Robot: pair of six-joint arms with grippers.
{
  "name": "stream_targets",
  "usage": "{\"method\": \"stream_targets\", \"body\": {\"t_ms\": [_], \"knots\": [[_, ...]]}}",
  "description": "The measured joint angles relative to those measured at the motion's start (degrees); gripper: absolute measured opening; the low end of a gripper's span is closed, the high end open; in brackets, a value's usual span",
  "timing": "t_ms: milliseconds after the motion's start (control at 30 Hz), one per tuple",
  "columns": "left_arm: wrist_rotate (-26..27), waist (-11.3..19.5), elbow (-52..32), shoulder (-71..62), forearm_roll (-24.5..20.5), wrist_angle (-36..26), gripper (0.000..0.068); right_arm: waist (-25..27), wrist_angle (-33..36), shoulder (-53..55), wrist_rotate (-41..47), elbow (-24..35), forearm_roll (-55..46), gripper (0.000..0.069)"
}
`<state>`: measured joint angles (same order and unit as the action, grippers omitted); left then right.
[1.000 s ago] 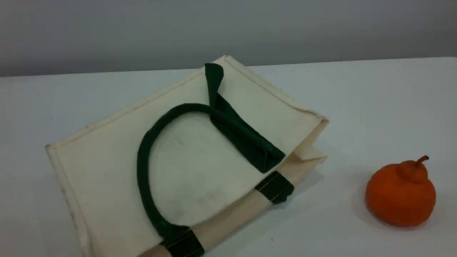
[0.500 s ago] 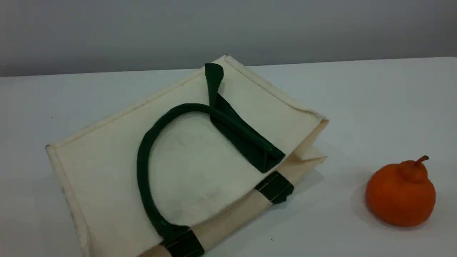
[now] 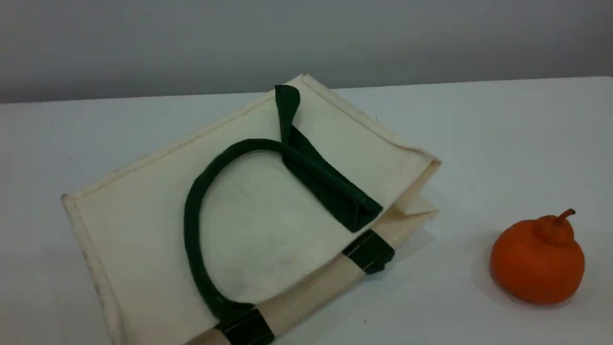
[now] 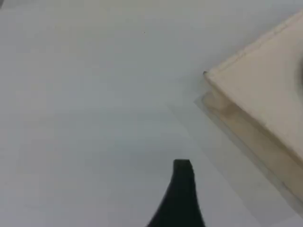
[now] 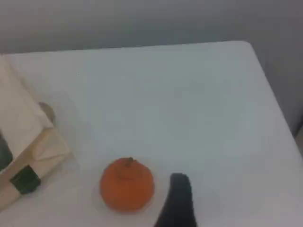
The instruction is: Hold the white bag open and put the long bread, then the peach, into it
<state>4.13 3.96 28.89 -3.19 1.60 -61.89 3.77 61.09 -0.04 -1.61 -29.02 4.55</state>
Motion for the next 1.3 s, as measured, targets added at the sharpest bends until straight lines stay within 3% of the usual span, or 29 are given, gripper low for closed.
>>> {"method": "stream_targets", "body": {"t_ms": [433, 1300], "knots": [[0.0, -0.1, 0.0, 3.2, 0.0, 0.0, 0.0578, -5.4, 0.0, 0.0, -0.1, 0.0, 0.4, 0.0561], [0.0, -0.1, 0.0, 3.2, 0.0, 0.1, 0.0578, -5.5, 0.0, 0.0, -0.1, 0.0, 0.4, 0.0561]]}}
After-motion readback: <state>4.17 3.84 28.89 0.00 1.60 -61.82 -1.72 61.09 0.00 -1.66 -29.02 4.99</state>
